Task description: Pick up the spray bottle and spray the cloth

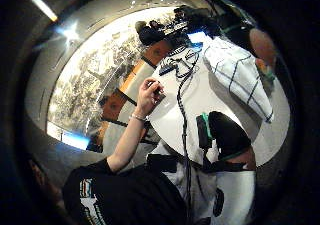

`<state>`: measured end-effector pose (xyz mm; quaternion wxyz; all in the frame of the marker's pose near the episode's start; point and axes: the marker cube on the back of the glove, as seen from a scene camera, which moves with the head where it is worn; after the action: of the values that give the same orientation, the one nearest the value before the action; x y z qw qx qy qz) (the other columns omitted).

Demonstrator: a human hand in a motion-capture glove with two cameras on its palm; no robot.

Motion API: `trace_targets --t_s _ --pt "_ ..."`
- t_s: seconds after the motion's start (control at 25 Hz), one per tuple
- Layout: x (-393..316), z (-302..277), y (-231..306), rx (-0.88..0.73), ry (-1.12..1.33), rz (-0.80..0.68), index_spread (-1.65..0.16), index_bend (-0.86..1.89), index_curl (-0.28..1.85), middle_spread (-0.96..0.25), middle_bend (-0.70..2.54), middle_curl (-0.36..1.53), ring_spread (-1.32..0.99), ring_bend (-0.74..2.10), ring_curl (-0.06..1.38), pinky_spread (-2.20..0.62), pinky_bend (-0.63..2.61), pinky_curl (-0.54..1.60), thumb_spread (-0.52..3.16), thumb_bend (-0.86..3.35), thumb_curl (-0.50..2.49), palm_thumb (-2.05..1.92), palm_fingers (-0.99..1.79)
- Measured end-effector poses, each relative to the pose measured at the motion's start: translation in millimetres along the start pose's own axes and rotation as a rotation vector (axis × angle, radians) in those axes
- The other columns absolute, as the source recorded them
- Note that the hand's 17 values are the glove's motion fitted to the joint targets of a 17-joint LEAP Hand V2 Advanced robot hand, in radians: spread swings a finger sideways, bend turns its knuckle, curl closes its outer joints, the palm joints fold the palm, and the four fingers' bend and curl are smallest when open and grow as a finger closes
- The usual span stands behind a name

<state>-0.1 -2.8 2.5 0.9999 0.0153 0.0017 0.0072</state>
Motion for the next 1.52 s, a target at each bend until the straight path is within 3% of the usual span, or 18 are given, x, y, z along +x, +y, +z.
trace_targets --t_s 0.2,0.48,0.6,0.68,0.92,1.16,1.52 --pt "2 1 -2 -0.008 0.009 -0.031 -0.28 0.17 0.14 -0.05 0.32 0.15 -0.02 0.36 0.17 0.12 0.40 0.14 0.63 0.37 0.16 0.60 0.69" --pt "-4 1 -3 -0.020 0.015 0.107 -0.33 0.16 0.20 -0.06 0.31 0.22 -0.03 0.35 0.22 0.16 0.40 0.18 0.87 0.35 0.21 0.65 0.68" --pt "0 1 -6 -0.035 -0.008 0.070 -0.35 0.16 0.22 -0.05 0.30 0.23 -0.03 0.33 0.23 0.17 0.40 0.19 0.93 0.34 0.23 0.66 0.68" --pt "5 1 -8 -0.038 -0.067 0.048 -0.35 0.16 0.22 -0.05 0.29 0.25 -0.03 0.33 0.23 0.17 0.40 0.19 0.97 0.32 0.24 0.67 0.67" --pt "32 5 -25 0.094 -0.440 0.169 -0.37 0.11 0.23 -0.05 0.23 0.26 -0.02 0.33 0.26 0.18 0.45 0.22 1.03 0.27 0.26 0.67 0.59" --pt "70 -2 -4 0.103 -0.836 0.215 -0.40 0.07 0.20 -0.03 0.21 0.28 -0.01 0.35 0.28 0.18 0.52 0.25 1.04 0.20 0.27 0.65 0.51" --pt "113 5 -43 0.177 -0.880 0.415 -0.41 0.07 0.17 -0.02 0.23 0.32 0.01 0.40 0.30 0.19 0.60 0.28 1.03 0.14 0.30 0.70 0.48"
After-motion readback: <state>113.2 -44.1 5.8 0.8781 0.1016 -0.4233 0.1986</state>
